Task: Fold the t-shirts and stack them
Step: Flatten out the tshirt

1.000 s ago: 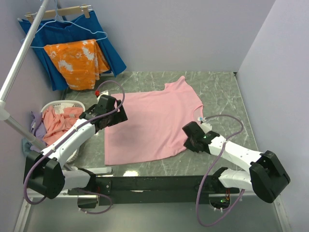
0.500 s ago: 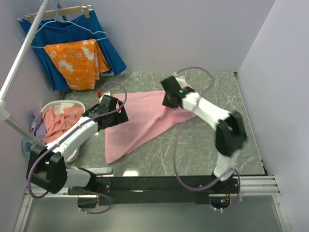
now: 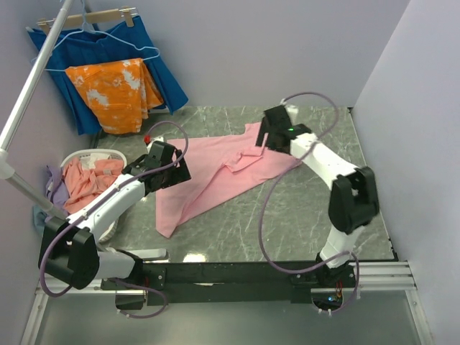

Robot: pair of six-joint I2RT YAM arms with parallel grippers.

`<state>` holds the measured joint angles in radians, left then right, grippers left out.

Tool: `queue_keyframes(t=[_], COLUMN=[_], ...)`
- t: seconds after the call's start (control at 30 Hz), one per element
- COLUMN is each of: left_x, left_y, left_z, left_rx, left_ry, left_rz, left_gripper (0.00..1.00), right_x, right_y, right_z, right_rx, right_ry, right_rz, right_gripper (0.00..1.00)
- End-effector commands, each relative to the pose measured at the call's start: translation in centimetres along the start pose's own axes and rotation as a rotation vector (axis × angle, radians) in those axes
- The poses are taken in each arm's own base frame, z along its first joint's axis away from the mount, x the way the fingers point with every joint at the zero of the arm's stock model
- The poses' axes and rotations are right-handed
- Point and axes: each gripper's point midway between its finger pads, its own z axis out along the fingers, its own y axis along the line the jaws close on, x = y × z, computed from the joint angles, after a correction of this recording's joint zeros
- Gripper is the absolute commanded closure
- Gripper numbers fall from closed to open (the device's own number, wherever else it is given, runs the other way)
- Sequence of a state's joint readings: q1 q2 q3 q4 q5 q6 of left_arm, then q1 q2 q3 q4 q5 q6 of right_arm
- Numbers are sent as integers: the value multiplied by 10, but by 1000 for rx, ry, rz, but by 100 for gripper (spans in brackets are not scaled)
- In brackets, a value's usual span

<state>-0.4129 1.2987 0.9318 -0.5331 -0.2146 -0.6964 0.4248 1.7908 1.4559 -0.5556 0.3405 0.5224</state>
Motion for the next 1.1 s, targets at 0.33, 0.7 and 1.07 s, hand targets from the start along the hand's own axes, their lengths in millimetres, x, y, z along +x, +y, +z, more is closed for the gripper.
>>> queue_keyframes(t=[0.33, 0.7, 1.07], left_x=[-7, -4, -3], left_y=[-4, -2, -1], left_z=[3, 8, 11], left_rx=[4, -15, -22], left_ry=[-27, -16, -10], left_rz=[-6, -6, -1], left_gripper=[1, 1, 1], right_x=[32, 53, 59], right_y=[52, 77, 78], right_z=[44, 55, 55], right_rx=[-470, -562, -504], right_ry=[199, 286, 281], right_rz=[265, 363, 327], right_gripper=[48, 47, 46])
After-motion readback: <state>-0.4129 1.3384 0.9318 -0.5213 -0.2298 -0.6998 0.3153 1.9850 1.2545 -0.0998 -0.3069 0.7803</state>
